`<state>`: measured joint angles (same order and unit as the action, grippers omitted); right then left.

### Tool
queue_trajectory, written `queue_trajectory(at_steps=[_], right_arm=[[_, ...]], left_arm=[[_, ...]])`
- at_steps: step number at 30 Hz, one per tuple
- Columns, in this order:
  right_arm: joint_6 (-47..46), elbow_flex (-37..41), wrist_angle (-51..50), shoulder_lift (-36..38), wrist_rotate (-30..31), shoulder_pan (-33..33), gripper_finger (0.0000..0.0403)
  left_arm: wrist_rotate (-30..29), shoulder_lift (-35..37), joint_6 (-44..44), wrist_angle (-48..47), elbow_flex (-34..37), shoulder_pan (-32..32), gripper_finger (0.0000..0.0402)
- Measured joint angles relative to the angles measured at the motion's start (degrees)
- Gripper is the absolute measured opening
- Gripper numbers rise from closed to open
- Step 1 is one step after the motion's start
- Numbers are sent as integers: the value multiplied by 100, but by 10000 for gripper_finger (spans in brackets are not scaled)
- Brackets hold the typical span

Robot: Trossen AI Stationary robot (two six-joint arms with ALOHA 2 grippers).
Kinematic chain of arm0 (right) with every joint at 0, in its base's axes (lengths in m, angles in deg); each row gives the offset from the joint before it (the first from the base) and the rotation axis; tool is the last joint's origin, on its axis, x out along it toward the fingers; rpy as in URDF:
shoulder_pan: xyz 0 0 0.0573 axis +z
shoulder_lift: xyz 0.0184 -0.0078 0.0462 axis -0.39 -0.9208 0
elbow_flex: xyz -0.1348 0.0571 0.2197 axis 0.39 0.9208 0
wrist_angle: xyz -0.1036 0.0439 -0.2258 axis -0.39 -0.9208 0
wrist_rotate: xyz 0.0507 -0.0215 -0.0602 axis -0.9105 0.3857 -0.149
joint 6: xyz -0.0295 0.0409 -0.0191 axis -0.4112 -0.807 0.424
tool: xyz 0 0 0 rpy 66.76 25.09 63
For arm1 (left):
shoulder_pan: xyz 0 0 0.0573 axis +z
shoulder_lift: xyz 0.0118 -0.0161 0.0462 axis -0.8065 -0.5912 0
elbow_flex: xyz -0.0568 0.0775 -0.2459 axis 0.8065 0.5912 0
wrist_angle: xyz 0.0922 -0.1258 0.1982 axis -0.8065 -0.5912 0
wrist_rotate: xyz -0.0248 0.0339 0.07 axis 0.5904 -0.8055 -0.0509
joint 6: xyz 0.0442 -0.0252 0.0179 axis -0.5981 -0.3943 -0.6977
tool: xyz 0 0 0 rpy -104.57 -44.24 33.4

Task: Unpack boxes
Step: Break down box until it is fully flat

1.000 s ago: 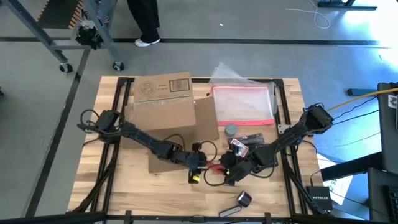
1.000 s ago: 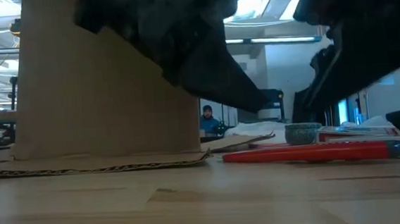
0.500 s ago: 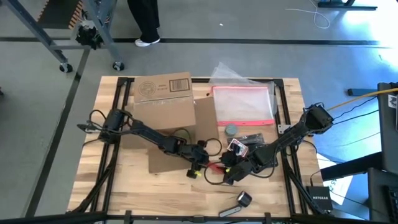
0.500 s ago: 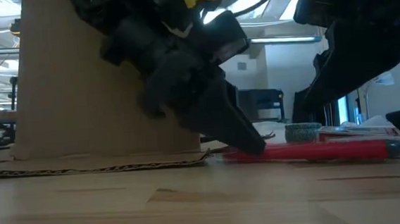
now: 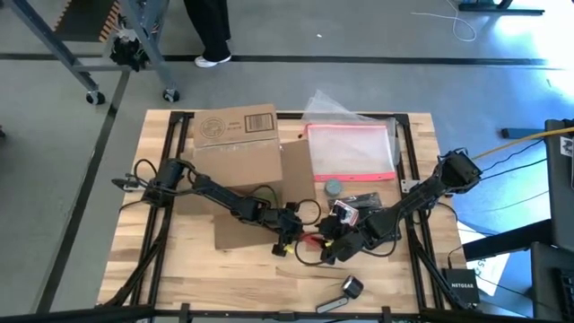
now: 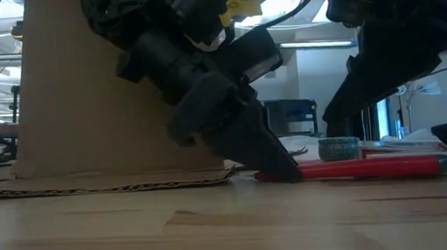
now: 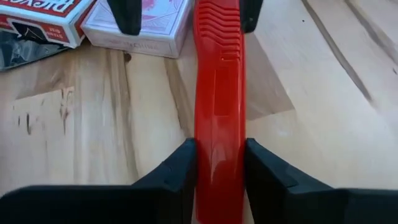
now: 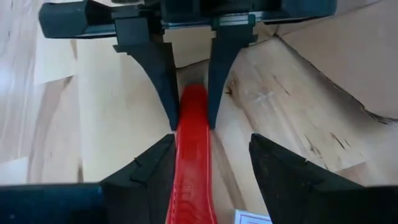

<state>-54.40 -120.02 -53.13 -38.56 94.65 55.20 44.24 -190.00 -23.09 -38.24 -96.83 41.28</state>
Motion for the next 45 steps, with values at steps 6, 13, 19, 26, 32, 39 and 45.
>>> queue_trajectory(at_steps=[6,13,19,26,32,39,45], right_arm=[[66,0,29,6,-104,2,197],[472,0,28,357,-909,4,197],[1144,-7,45,640,-1059,114,197],[1412,-3,-33,539,-920,155,197],[1391,-2,-22,535,-837,371,197],[413,-9,19,481,-419,778,197],[-625,-7,237,-38,-19,1029,197]], left_arm=[[13,84,479,-41,4,-49,95],[432,485,1670,-206,34,-65,24],[794,680,3029,-130,26,-53,10],[198,584,2953,-218,37,-65,12],[428,661,2436,296,31,-122,18],[587,661,2076,429,31,-183,100],[427,592,1088,432,26,-218,189]])
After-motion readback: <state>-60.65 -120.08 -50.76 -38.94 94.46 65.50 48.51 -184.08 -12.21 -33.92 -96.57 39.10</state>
